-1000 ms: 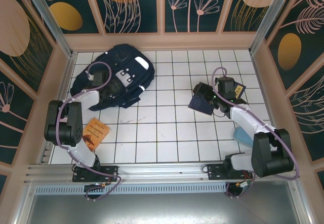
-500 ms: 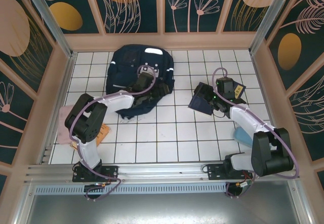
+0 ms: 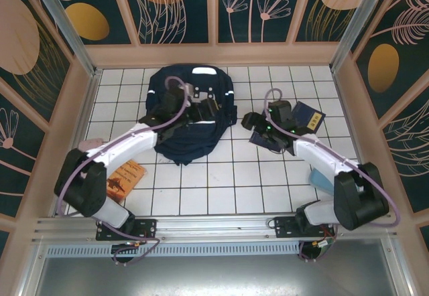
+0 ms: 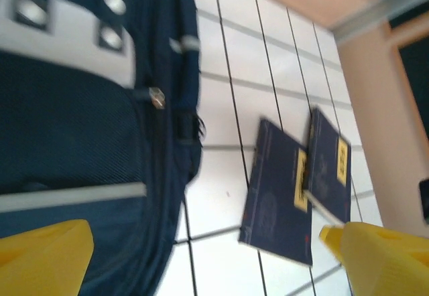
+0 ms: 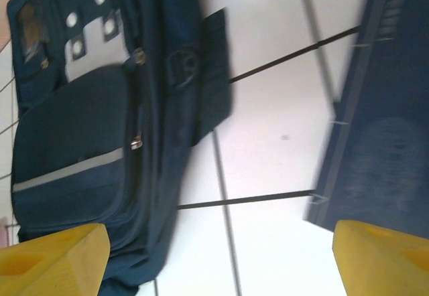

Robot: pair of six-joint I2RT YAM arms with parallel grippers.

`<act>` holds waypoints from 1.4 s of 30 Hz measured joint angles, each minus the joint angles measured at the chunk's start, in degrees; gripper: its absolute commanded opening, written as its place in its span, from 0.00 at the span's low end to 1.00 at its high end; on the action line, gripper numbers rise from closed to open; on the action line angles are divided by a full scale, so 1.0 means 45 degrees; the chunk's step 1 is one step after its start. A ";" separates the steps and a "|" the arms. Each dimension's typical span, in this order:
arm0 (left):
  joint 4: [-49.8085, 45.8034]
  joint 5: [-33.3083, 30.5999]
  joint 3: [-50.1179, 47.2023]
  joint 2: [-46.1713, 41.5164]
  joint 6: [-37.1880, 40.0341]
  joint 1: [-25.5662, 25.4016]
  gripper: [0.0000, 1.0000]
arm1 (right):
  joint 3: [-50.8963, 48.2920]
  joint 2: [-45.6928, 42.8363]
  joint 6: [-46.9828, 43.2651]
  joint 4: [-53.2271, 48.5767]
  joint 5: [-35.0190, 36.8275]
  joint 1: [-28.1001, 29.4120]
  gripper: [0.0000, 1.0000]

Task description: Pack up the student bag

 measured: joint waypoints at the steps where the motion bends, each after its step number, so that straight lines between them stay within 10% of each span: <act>1: 0.0000 -0.0034 -0.0083 -0.0126 0.0010 0.0316 0.91 | 0.0219 0.0262 0.0039 0.0034 0.0024 0.0228 0.86; 21: 0.0282 0.0525 -0.0194 0.3279 -0.0112 0.0194 0.78 | 0.0078 0.0199 0.0486 0.0117 0.0748 0.0641 0.86; 33: 0.1855 0.0272 -0.4760 -0.0097 -0.1103 -0.1438 0.77 | 0.0107 0.1083 -0.1137 -0.0228 0.0345 0.0559 0.60; 42: -0.1010 -0.0316 -0.4124 -0.1491 -0.0899 -0.1671 0.75 | 0.0631 0.2565 -0.1336 -0.0102 -0.0442 0.1127 0.61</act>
